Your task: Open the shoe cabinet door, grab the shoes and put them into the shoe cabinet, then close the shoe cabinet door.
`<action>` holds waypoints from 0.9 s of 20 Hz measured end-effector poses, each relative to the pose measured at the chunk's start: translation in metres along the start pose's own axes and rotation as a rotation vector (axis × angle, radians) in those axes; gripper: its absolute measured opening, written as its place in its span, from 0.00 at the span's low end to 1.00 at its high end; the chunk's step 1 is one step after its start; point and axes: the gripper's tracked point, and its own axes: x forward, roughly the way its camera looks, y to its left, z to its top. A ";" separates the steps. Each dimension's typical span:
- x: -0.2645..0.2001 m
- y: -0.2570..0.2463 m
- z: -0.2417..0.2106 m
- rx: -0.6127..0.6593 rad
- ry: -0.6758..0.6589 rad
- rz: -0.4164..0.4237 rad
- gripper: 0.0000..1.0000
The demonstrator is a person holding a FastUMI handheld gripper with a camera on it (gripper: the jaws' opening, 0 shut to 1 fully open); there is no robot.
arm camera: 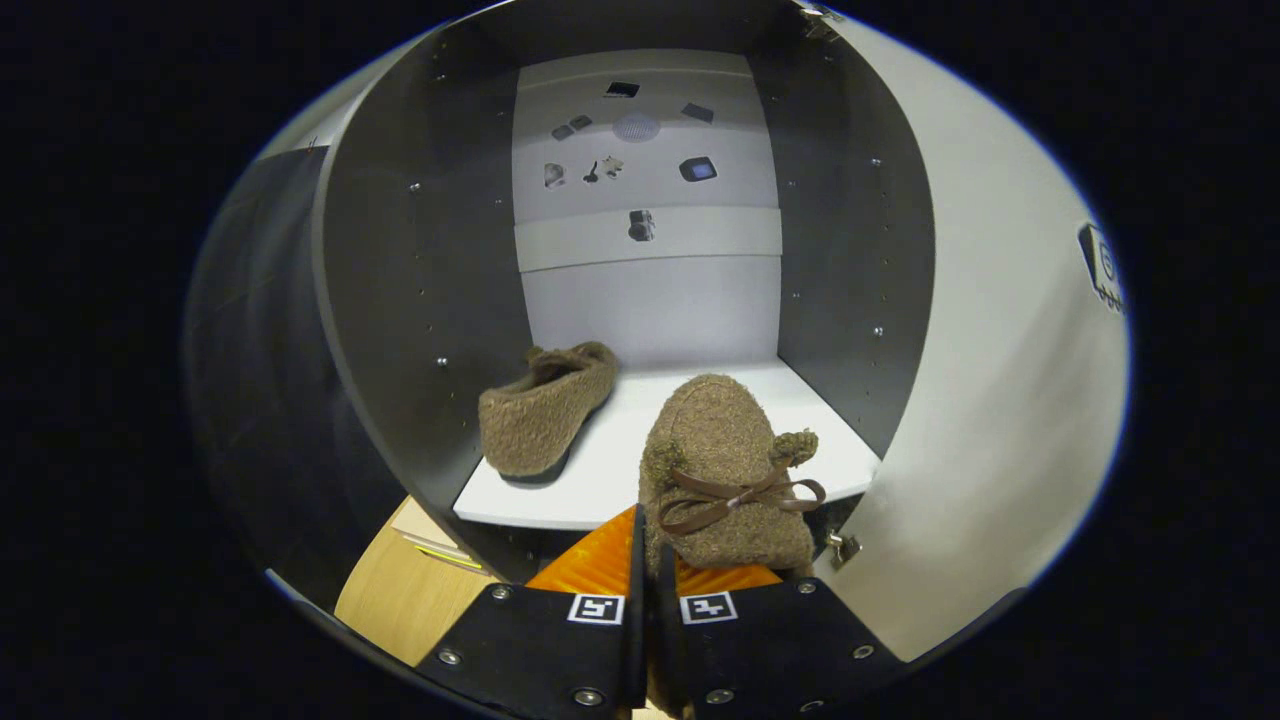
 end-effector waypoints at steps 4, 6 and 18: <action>0.035 -0.008 0.036 -0.006 -0.011 -0.007 0.06; 0.058 -0.012 0.053 -0.014 -0.015 -0.013 0.06; 0.166 -0.017 0.056 0.005 0.110 -0.019 0.06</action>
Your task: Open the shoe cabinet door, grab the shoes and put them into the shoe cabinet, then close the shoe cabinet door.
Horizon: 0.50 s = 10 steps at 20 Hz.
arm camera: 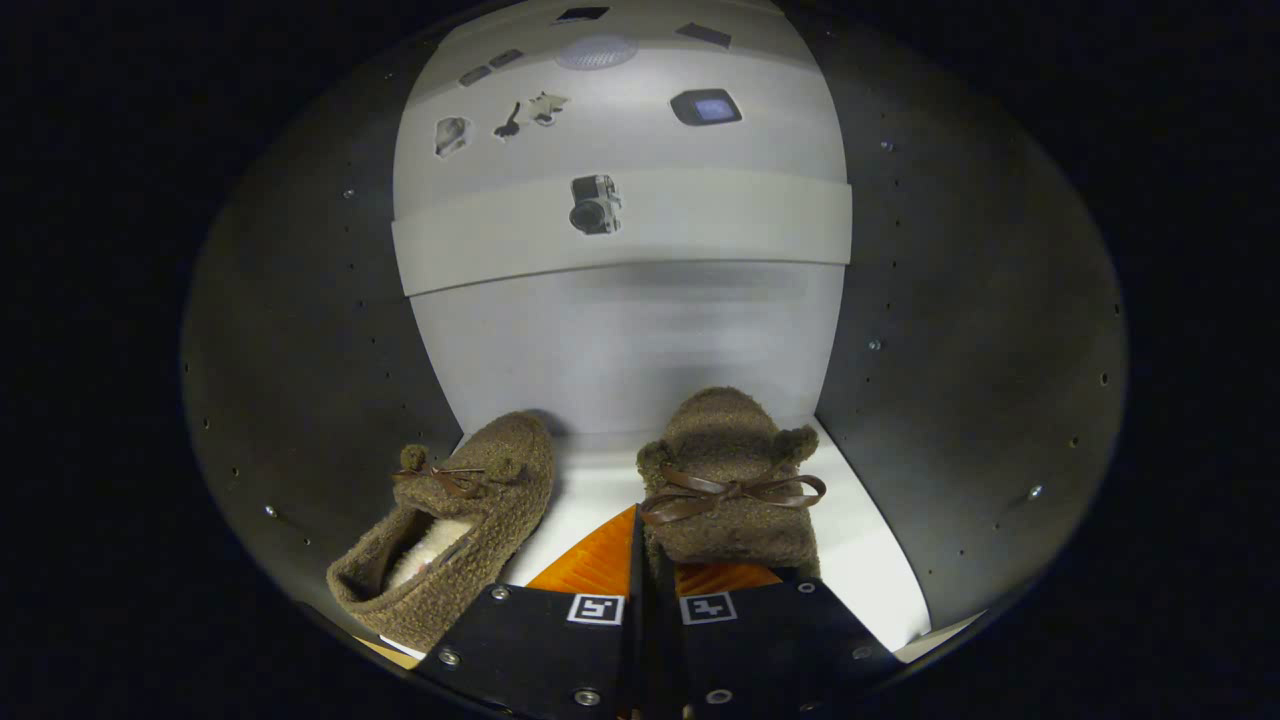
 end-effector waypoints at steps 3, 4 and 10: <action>0.007 0.004 -0.006 -0.005 0.015 0.006 0.16; 0.008 0.004 -0.006 -0.010 0.017 0.003 0.17; -0.013 0.005 -0.010 -0.037 0.017 0.010 0.19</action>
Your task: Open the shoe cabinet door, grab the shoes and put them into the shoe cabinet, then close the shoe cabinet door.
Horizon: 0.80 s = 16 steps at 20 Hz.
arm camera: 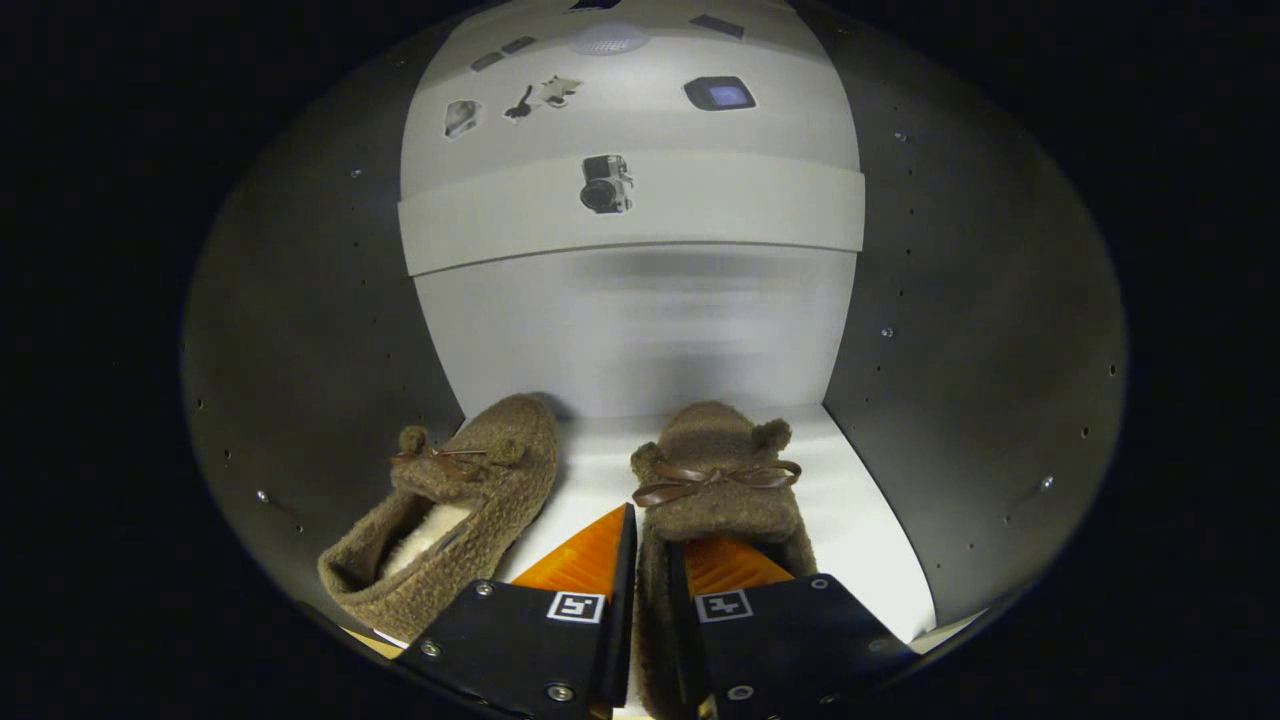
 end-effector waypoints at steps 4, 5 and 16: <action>-0.026 0.001 0.001 -0.023 -0.040 -0.003 0.19; -0.032 0.001 0.000 -0.028 -0.047 0.000 0.19; -0.126 -0.003 0.004 -0.037 -0.154 -0.003 0.19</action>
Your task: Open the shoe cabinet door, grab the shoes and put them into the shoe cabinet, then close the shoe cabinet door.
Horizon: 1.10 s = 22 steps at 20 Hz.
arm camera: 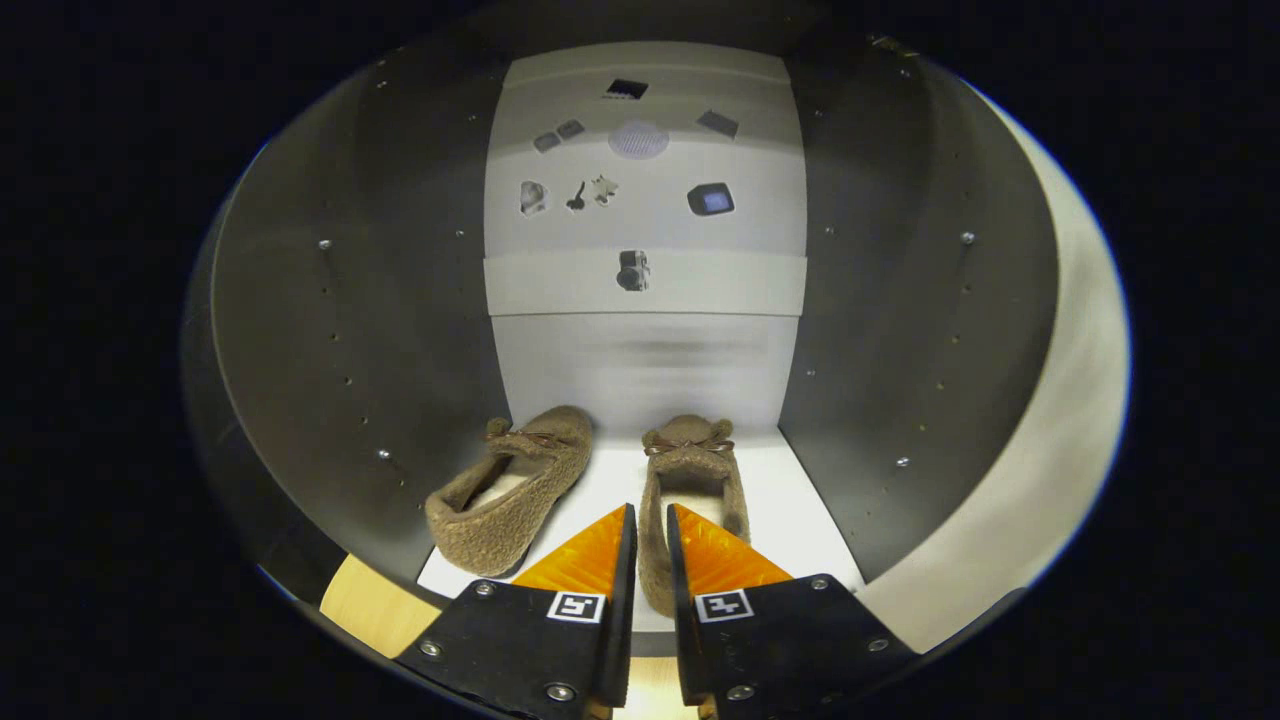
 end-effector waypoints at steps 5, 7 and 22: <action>-0.087 0.004 0.001 0.026 -0.081 -0.028 0.19; -0.130 0.010 -0.004 0.022 -0.109 -0.037 0.23; -0.399 -0.001 -0.067 0.037 -0.180 -0.224 0.30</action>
